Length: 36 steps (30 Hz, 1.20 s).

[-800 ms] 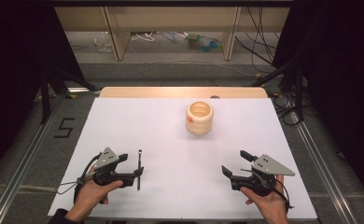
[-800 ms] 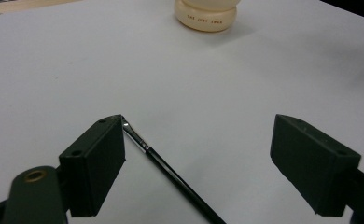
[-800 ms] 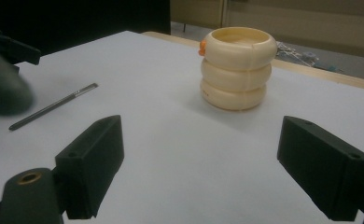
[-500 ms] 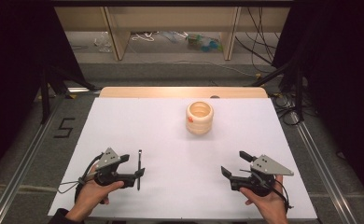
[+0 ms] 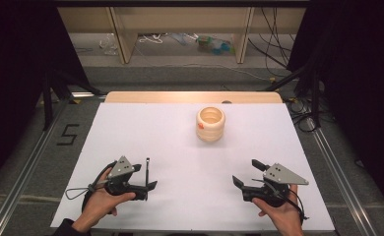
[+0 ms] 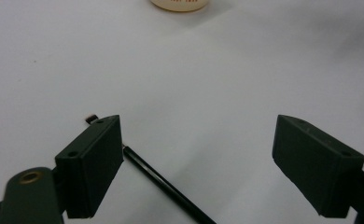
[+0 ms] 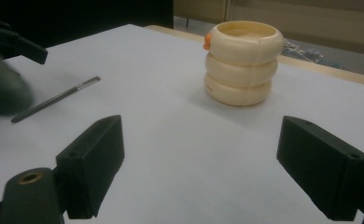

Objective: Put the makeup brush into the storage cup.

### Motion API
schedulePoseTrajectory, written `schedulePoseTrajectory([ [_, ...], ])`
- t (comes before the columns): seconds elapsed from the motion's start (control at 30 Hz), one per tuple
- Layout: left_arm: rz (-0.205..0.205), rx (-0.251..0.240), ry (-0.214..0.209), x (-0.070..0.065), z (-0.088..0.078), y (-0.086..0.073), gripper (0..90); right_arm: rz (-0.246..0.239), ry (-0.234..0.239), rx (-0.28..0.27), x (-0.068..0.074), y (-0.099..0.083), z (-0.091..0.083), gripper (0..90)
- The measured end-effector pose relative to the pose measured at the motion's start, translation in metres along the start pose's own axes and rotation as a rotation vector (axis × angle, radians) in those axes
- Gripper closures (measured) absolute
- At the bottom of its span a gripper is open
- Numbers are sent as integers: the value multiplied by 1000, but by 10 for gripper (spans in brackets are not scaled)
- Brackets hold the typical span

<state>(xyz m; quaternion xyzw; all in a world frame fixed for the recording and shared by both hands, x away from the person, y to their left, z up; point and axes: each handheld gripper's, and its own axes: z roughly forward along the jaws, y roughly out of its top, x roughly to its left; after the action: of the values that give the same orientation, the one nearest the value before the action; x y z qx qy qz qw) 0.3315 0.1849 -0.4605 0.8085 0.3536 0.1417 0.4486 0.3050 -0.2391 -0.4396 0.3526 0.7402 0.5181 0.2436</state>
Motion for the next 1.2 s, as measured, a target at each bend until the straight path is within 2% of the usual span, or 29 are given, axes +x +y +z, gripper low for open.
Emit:
schedulePoseTrajectory([
  [0.03, -1, 11, 2, 0, 0, 2, 173, 3, 5, 8, 0, 0, -1, 160],
  [0.07, 1, 15, 2, 0, 0, 3, 173, 0, -5, 39, 0, 1, -3, 160],
  [0.1, 1, 30, 9, 1, 0, 5, 175, 1, -4, 35, 0, 1, -3, 160],
  [0.13, 32, 45, 19, 4, 1, 8, 184, 2, -4, 20, 0, 0, -1, 160],
  [0.17, 32, 45, 19, 4, 1, 8, 198, 2, -4, 20, 0, 0, -1, 160],
  [0.2, 41, 74, 13, 6, 3, 12, 205, 5, 3, 47, 0, 0, -1, 160],
  [0.23, 41, 74, 13, 6, 3, 12, 205, 9, 8, 15, 0, -1, 3, 160],
  [0.27, 39, 100, 20, 8, 5, 16, 207, -7, -6, 48, -1, 1, 1, 161],
  [0.3, 52, 120, 20, 10, 6, 18, 210, 8, 6, 61, 1, 1, 1, 161],
  [0.33, 52, 120, 20, 10, 6, 18, 217, 8, 6, 61, 1, 1, 1, 161],
  [0.37, 76, 153, 14, 12, 7, 20, 224, 4, 6, 33, 1, 0, 3, 161],
  [0.43, 71, 201, 16, 16, 10, 26, 224, -5, 10, 17, 0, 0, 5, 161],
  [0.47, 71, 201, 16, 16, 10, 26, 231, -5, 10, 17, 0, 0, 5, 161],
  [0.5, 61, 235, 20, 20, 14, 28, 240, -1, 6, 39, 1, -1, 5, 162],
  [0.6, 66, 262, 33, 24, 17, 29, 242, 4, 11, 47, 1, -1, 4, 163],
  [0.63, 84, 300, 38, 27, 17, 30, 250, 2, 11, 45, 1, -1, 4, 163],
  [0.67, 76, 338, 36, 29, 20, 31, 249, -12, 2, 29, -1, -1, 5, 164],
  [0.77, 72, 357, 45, 29, 24, 31, 259, 4, 10, 46, 0, -1, 4, 164],
  [0.87, 109, 401, 68, 28, 30, 33, 263, 0, 21, 55, 1, -1, 5, 166],
  [0.97, 95, 395, 80, 27, 35, 32, 261, -15, 17, 46, 0, -1, 5, 166],
  [1.0, 103, 410, 76, 28, 35, 32, 270, -5, 20, 49, 0, -1, 5, 167],
  [1.03, 93, 420, 72, 28, 36, 33, 270, -5, 20, 49, 0, -1, 5, 167],
  [1.07, 98, 454, 67, 29, 36, 35, 274, -15, 18, 45, 0, -1, 5, 167],
  [1.13, 112, 479, 75, 30, 38, 36, 279, 1, 22, 58, 1, -1, 5, 167],
  [1.17, 102, 485, 80, 31, 40, 36, 284, 1, 19, 54, 1, -1, 5, 167],
  [1.2, 116, 509, 76, 33, 40, 37, 287, 0, 20, 53, 1, -1, 5, 168],
])
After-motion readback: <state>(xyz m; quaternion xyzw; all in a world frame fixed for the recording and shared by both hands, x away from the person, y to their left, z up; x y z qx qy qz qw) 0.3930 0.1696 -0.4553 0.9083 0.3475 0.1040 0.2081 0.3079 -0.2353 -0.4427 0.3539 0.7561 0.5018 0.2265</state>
